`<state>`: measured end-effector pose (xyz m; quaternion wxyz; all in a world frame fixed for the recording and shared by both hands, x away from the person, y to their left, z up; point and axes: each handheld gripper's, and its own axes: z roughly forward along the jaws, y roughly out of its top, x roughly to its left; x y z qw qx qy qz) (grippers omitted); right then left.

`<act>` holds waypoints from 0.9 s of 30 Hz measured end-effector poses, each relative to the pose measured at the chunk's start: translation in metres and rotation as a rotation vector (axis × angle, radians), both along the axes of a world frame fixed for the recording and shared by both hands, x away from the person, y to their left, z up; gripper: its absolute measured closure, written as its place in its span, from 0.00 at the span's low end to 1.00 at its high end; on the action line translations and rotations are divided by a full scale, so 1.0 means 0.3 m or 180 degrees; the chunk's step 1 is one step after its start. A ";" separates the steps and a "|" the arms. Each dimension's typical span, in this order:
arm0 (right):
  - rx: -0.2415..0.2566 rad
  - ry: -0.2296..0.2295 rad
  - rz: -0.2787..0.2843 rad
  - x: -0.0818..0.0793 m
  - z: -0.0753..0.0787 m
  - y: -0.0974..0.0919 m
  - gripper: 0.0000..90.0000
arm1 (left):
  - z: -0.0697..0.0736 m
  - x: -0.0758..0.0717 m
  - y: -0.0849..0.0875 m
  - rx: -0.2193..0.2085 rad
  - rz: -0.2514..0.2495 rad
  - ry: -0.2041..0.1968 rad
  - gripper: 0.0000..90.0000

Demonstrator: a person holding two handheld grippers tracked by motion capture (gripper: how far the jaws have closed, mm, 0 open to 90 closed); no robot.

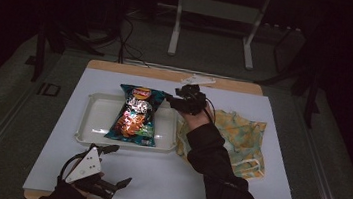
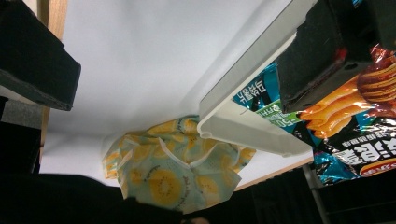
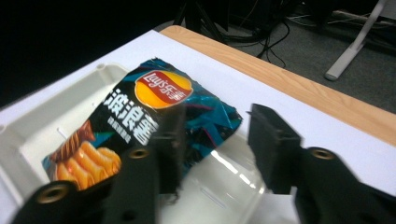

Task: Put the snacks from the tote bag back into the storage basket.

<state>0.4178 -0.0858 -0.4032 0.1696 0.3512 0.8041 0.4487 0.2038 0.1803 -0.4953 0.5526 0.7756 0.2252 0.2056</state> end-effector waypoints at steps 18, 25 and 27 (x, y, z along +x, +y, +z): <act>0.0002 -0.0182 0.0031 -0.049 0.076 -0.222 0.15 | -0.002 0.003 -0.003 0.0018 0.0012 0.0012 0.00; -0.0132 -0.0191 -0.0069 -0.051 0.092 -0.318 0.15 | -0.002 0.004 -0.002 0.0018 0.0017 0.0014 0.00; -0.0170 -0.0244 -0.0141 -0.056 0.100 -0.348 0.16 | -0.002 0.004 -0.003 0.0017 0.0015 0.0014 0.00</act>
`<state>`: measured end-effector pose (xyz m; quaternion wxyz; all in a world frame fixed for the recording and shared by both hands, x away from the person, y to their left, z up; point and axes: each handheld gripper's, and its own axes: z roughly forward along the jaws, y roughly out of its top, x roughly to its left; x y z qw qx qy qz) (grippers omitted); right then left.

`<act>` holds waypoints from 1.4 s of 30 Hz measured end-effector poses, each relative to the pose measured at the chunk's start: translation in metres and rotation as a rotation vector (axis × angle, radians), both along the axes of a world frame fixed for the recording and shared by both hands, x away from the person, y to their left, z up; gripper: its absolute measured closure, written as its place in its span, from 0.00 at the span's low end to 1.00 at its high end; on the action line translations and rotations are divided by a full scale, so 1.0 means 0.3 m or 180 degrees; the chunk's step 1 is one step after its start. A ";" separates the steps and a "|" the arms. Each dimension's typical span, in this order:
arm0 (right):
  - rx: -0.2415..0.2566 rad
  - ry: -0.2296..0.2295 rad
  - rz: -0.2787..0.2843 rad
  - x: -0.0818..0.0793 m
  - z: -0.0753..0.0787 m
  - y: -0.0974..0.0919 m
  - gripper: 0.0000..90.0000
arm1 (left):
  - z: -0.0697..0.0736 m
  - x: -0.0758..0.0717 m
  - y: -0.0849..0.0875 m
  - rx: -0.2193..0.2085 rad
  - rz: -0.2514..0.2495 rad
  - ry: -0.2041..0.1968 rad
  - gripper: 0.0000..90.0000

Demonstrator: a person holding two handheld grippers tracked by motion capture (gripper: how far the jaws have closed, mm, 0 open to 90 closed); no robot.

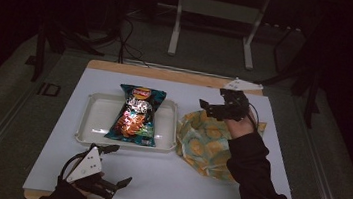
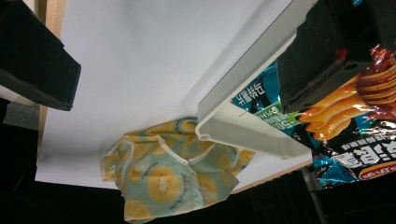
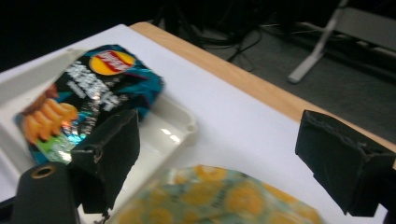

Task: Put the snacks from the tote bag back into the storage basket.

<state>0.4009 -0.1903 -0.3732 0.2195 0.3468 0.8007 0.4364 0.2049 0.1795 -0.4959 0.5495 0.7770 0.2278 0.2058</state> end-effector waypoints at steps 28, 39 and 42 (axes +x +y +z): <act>-0.0009 -0.0162 -0.0694 -0.084 -0.077 -0.348 0.16 | -0.002 0.000 -0.004 0.0027 -0.0001 0.0008 0.00; 0.0054 -0.0215 -0.0868 -0.151 -0.146 -0.418 0.16 | -0.003 0.000 -0.005 0.0034 -0.0006 0.0016 0.00; 0.0131 -0.0264 -0.0916 -0.171 -0.159 -0.438 0.16 | -0.003 0.000 -0.005 0.0036 -0.0003 0.0016 0.00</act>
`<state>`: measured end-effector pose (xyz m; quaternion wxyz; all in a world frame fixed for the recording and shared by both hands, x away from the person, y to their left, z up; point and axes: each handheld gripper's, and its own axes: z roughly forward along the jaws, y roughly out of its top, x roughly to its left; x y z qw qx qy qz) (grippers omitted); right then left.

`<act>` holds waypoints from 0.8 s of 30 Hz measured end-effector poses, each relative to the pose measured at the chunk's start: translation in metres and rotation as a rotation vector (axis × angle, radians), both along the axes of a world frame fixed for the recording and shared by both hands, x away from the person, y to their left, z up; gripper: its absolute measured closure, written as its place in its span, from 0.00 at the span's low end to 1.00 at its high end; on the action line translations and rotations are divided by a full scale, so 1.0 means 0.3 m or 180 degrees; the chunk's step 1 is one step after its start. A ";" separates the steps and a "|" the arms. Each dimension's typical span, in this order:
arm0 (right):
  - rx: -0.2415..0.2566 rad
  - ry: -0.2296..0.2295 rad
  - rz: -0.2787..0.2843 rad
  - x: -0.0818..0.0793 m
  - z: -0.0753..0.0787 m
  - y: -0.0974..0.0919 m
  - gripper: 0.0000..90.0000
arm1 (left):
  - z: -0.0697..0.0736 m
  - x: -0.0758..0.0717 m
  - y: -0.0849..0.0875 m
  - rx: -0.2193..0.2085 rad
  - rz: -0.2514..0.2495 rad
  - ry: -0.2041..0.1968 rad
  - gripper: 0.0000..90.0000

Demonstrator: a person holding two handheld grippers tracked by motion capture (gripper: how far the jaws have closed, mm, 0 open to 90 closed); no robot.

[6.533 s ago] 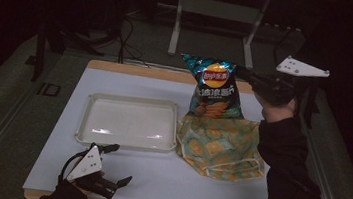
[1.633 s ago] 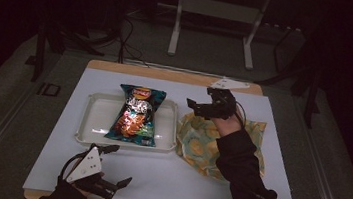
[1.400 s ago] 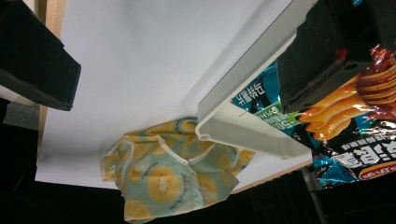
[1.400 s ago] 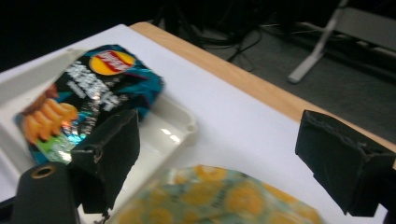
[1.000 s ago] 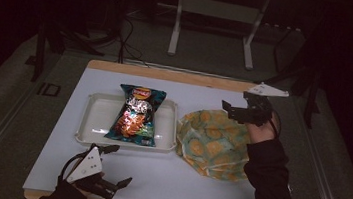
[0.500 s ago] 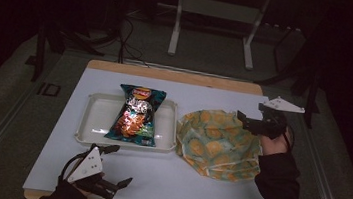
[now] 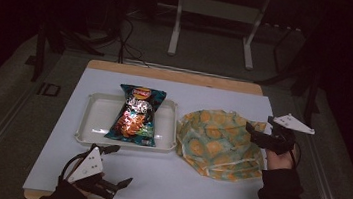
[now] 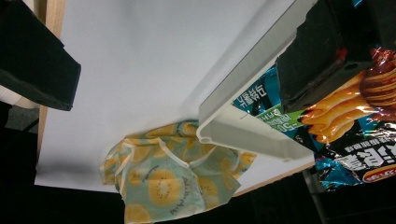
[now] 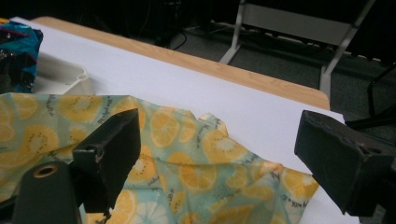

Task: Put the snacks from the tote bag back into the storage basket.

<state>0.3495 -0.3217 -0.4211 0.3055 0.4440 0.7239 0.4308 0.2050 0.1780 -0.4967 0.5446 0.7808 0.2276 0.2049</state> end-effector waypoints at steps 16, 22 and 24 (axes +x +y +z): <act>0.0073 -0.0133 -0.0032 -0.062 -0.084 -0.052 0.16 | -0.001 -0.001 -0.002 0.0031 -0.0024 0.0003 0.00; 0.0015 -0.0196 -0.0057 -0.060 -0.097 -0.048 0.16 | -0.003 -0.001 -0.004 0.0071 -0.0014 0.0016 0.00; 0.0029 -0.0176 -0.0063 -0.057 -0.104 -0.050 0.16 | -0.003 -0.001 -0.003 0.0074 -0.0022 0.0012 0.00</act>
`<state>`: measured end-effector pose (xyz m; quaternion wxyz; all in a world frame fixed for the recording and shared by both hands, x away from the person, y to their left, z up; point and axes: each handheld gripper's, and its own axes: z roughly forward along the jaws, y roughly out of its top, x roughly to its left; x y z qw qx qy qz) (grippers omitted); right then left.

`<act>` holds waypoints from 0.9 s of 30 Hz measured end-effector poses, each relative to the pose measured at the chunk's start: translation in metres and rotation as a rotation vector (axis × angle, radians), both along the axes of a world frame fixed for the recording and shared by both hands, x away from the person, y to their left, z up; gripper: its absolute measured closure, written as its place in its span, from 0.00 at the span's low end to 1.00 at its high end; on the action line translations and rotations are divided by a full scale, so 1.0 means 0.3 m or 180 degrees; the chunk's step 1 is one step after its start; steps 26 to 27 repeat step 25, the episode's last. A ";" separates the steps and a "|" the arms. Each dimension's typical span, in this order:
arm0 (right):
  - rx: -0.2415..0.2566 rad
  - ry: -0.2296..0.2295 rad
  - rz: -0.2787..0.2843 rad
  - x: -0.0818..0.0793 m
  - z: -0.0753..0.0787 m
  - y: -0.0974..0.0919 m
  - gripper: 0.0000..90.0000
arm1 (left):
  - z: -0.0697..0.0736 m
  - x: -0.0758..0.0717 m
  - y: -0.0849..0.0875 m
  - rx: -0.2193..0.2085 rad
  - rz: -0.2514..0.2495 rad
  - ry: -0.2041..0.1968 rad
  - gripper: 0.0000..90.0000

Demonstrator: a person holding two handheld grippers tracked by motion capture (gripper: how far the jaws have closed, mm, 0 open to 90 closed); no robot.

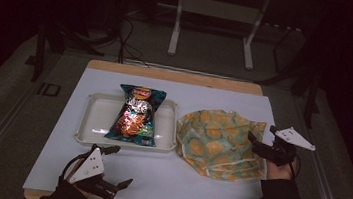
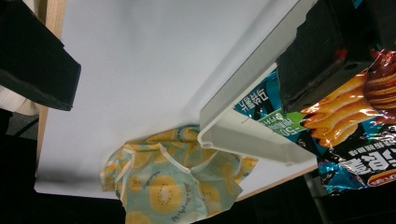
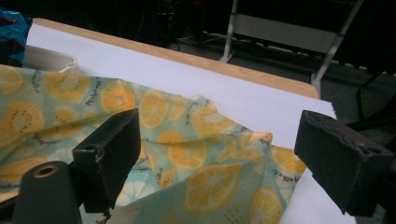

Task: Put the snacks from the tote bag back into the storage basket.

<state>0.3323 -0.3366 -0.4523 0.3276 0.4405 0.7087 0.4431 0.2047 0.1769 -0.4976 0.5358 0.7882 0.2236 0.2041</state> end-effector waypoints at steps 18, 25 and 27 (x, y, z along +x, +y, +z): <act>-0.0012 -0.0116 -0.0292 -0.009 -0.022 -0.024 0.16 | 0.000 -0.001 0.001 0.0005 0.0001 0.0002 0.00; 0.0000 -0.0086 -0.0317 -0.006 -0.024 -0.029 0.16 | 0.000 0.000 0.001 0.0006 0.0002 0.0003 0.00; 0.0000 -0.0086 -0.0317 -0.006 -0.024 -0.029 0.16 | 0.000 0.000 0.001 0.0006 0.0002 0.0003 0.00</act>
